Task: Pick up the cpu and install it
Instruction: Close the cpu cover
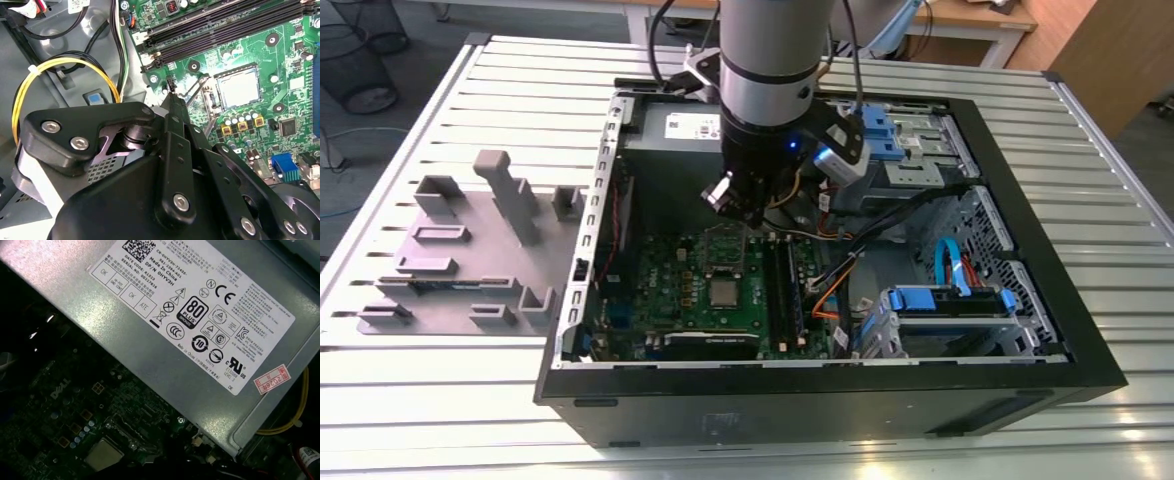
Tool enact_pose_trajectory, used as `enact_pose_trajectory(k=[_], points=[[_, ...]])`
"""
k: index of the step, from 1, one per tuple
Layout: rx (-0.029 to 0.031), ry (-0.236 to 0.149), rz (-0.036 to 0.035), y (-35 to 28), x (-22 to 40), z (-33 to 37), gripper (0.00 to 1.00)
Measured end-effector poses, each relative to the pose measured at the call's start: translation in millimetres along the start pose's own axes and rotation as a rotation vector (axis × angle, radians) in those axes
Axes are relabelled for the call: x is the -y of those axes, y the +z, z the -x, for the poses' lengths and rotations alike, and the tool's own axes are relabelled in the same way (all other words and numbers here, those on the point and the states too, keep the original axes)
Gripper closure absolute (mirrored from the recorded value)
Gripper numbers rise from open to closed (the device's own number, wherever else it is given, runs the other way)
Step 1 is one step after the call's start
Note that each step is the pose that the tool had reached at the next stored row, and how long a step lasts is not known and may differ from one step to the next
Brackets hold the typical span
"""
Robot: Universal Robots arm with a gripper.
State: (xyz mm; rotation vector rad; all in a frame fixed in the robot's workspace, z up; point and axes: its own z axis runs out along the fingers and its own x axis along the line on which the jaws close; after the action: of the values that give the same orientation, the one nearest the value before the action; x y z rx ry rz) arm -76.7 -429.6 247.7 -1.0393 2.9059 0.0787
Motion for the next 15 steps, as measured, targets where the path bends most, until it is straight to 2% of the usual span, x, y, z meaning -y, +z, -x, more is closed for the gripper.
enact_pose_trajectory(k=[15], points=[[0.0006,-0.009,0.0001,-0.3,2.4,-2.1,0.89]])
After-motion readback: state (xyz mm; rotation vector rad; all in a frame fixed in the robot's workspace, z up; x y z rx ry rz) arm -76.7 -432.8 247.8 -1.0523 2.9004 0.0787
